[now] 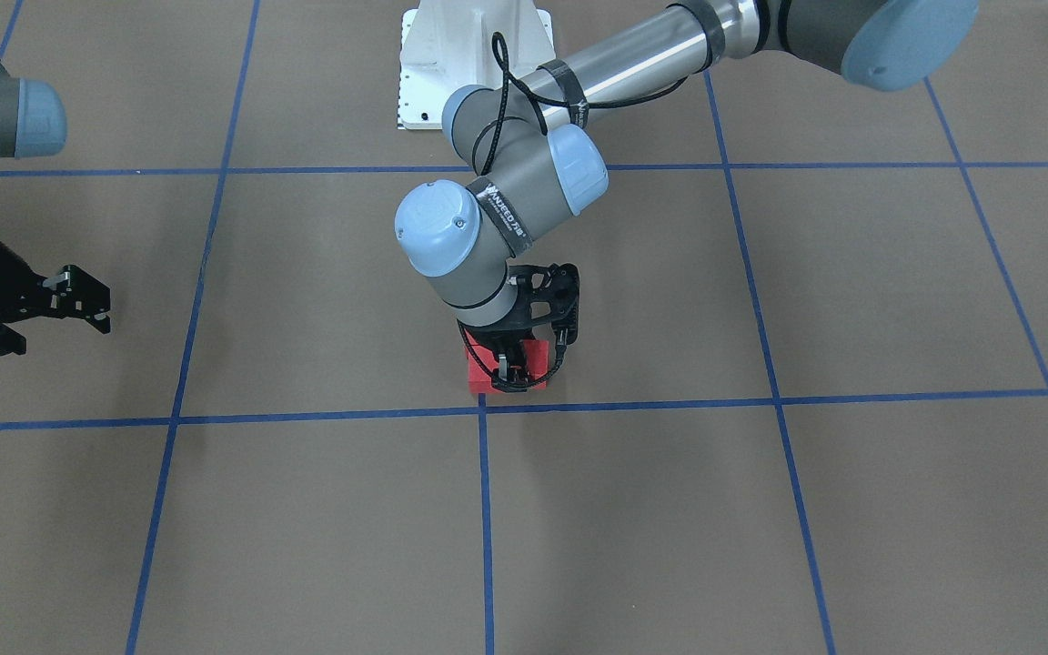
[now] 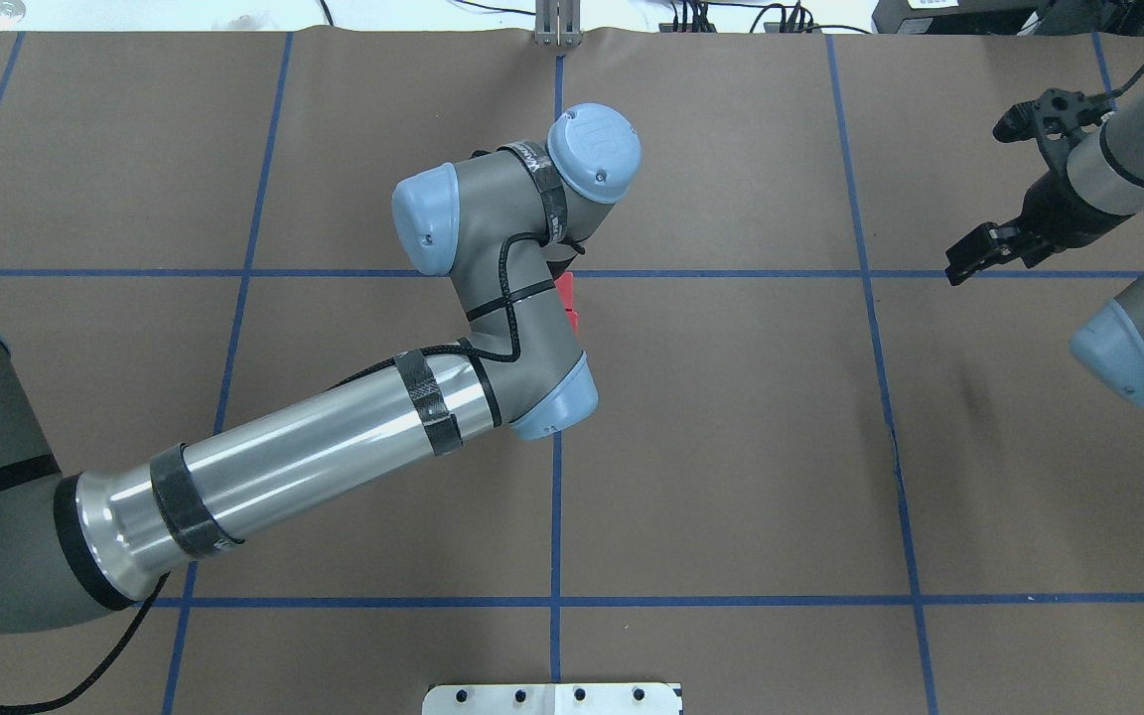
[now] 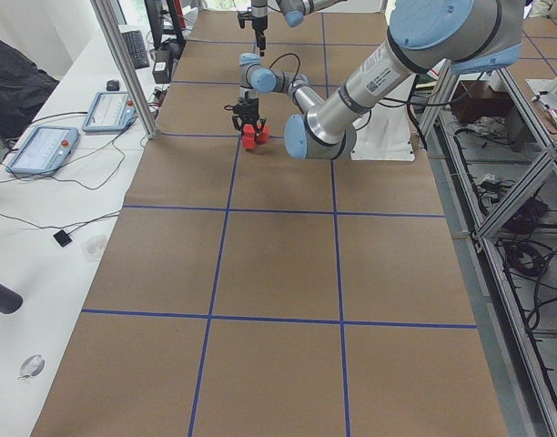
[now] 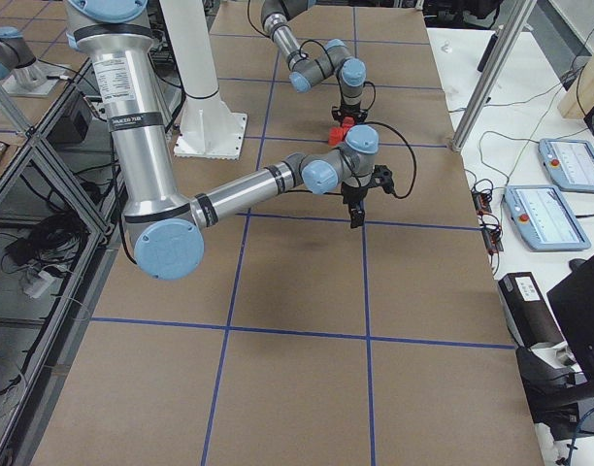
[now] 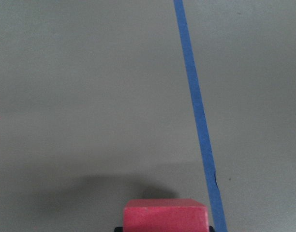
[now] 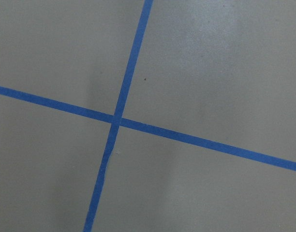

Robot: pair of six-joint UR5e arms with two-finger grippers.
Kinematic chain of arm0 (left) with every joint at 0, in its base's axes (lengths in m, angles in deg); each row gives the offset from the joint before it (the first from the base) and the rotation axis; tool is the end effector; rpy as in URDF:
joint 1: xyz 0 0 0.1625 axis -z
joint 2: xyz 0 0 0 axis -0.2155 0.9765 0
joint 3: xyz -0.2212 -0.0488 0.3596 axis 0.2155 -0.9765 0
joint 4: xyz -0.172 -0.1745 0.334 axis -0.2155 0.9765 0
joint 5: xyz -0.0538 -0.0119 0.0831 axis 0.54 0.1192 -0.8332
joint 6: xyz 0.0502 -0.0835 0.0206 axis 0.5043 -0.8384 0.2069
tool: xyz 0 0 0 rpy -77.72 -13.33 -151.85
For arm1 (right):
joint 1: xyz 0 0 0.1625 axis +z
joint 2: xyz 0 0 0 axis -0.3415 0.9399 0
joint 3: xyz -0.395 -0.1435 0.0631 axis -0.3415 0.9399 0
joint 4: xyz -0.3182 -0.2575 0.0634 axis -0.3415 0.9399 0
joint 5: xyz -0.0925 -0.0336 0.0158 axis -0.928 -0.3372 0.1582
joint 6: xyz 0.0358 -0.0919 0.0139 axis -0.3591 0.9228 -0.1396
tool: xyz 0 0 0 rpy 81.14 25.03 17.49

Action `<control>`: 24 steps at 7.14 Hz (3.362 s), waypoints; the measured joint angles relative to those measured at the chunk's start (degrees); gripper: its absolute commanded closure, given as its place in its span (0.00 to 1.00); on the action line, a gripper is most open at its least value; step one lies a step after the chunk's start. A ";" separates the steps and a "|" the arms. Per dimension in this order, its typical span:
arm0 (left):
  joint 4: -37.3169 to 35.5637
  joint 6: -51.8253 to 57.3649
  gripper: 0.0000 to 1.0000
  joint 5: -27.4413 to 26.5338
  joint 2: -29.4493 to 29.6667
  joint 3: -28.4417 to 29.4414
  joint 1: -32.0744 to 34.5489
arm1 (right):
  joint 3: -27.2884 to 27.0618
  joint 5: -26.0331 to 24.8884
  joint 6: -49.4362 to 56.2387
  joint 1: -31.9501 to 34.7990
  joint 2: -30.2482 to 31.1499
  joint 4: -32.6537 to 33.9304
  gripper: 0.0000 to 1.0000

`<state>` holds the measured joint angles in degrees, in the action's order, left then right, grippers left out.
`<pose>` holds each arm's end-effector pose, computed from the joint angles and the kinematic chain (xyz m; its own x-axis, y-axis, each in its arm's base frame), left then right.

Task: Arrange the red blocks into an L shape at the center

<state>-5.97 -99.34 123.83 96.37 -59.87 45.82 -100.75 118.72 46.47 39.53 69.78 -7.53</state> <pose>0.6378 -0.5553 0.1671 0.0563 -0.9922 -0.1108 0.8754 0.1025 -0.4725 -0.2292 -0.5340 0.4544 0.6831 -0.2398 0.6898 0.1437 0.9702 0.1950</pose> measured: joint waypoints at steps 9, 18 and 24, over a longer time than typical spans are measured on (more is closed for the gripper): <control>0.37 1.22 0.37 0.03 0.17 -0.17 -0.05 | -0.19 0.02 0.00 0.00 -0.01 0.00 0.01; -0.26 4.10 0.00 -0.10 -0.08 -0.79 0.50 | -0.04 0.07 -0.02 0.16 -0.62 0.01 0.01; -2.99 33.97 0.00 0.11 -19.60 -28.79 7.56 | -0.27 -0.15 0.33 4.58 -0.69 -0.14 0.01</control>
<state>-8.96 -65.37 123.94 76.78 -88.66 53.38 -101.03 118.57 46.80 44.11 69.09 -7.68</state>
